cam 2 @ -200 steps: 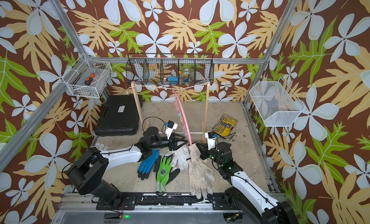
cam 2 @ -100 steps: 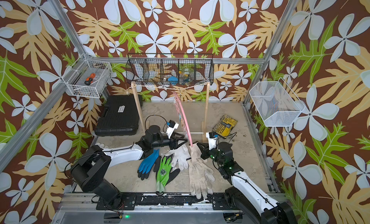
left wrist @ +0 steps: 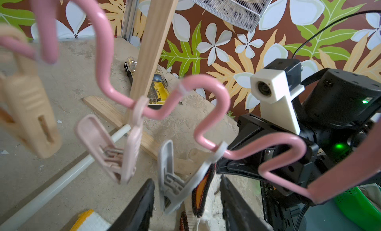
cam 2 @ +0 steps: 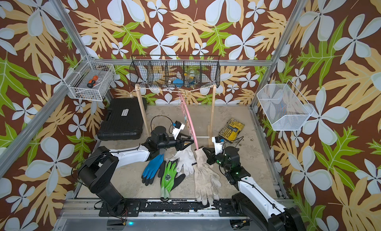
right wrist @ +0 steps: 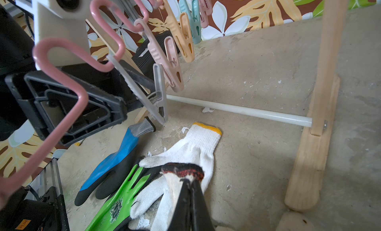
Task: Clip the gloves onto a hanger to dry
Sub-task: Open the clamp at the hanger.
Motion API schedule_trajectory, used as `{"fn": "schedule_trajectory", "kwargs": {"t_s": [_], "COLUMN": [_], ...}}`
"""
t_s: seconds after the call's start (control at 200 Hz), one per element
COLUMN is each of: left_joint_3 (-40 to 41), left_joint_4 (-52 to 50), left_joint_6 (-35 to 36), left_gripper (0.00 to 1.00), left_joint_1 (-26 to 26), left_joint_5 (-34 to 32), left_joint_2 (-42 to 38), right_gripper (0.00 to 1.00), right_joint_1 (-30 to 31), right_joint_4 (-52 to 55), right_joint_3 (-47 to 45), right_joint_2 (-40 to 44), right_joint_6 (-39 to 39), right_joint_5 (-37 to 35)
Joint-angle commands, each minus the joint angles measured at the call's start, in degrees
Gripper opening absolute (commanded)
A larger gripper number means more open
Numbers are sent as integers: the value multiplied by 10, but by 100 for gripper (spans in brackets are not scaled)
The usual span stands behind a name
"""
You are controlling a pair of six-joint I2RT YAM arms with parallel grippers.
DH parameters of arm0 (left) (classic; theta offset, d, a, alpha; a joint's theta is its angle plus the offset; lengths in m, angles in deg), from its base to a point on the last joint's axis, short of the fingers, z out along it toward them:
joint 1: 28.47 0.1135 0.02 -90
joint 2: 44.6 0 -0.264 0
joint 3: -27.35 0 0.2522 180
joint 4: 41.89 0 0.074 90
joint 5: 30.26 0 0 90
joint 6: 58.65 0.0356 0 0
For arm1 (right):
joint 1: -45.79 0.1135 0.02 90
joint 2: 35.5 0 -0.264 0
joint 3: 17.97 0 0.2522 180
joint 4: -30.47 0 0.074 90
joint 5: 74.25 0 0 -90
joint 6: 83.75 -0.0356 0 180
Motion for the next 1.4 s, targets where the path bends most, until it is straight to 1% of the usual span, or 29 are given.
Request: {"fn": "schedule_trajectory", "kwargs": {"t_s": [0.0,0.12,0.235,0.355,0.58,0.781,0.896,0.971,1.051,1.236,1.396], "left_joint_3": [-10,-15,-18,-29,-33,-35,-45,-49,-49,-62,-71], "left_joint_4": [10,18,51,49,49,42,41,37,32,-14,-42], "left_joint_6": [5,2,-22,-21,-19,-12,-15,-16,-15,14,29], "left_gripper": [54,54,54,53,52,49,44,43,43,45,48], "left_joint_1": [6,13,21,21,22,22,22,21,21,18,12], "left_joint_5": [23,43,83,110,108,93,100,102,101,84,71], "left_joint_2": [7,19,33,39,39,30,35,41,43,43,42], "right_gripper": [0,0,0,0,0,0,0,0,0,0,0], "right_joint_1": [-1,-2,-2,-2,-4,-5,-4,-5,-5,-5,-4], "right_joint_4": [-19,-20,-22,-26,-30,-37,-45,-46,-47,-47,-47], "right_joint_3": [0,1,0,0,-2,-4,-6,-6,-7,-6,-7], "right_joint_2": [1,0,-1,-4,-7,-9,-13,-13,-12,-13,-14], "right_joint_6": [6,7,7,6,6,3,-1,-2,-3,-3,-3], "right_joint_5": [6,8,12,15,16,19,22,23,24,25,24]}}
